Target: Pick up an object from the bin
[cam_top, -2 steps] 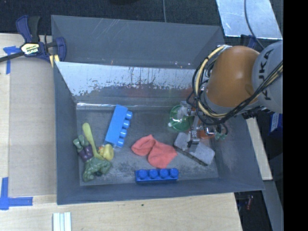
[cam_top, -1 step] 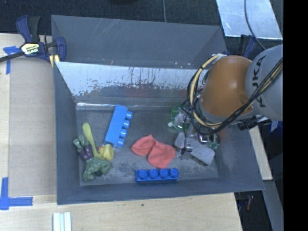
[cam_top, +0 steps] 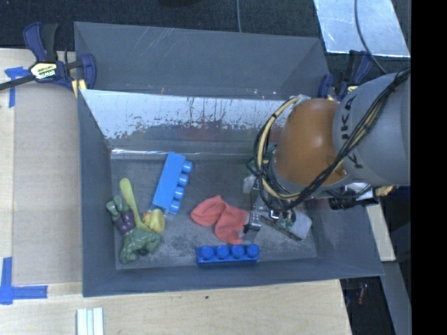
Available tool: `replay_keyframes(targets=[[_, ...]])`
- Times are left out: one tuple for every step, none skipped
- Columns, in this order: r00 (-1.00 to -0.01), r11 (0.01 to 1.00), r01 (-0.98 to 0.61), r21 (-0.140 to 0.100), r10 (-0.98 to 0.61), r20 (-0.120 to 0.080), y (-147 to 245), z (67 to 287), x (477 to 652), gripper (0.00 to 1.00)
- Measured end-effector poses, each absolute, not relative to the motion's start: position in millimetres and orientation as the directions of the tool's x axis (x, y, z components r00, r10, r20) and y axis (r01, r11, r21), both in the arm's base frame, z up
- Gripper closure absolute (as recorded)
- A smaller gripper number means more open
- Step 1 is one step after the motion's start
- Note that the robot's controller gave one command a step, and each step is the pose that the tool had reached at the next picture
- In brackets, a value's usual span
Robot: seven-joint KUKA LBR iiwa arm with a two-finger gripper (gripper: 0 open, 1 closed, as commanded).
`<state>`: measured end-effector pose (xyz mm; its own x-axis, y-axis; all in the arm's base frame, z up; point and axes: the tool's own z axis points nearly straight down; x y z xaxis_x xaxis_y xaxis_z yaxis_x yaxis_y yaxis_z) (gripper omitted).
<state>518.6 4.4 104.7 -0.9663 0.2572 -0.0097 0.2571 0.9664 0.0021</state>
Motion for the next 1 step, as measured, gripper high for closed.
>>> replay_keyframes(targets=[[-0.997, 0.997, 0.076, -0.001, 0.076, -0.016, 54.4, 75.0, 507.2, 1.0]])
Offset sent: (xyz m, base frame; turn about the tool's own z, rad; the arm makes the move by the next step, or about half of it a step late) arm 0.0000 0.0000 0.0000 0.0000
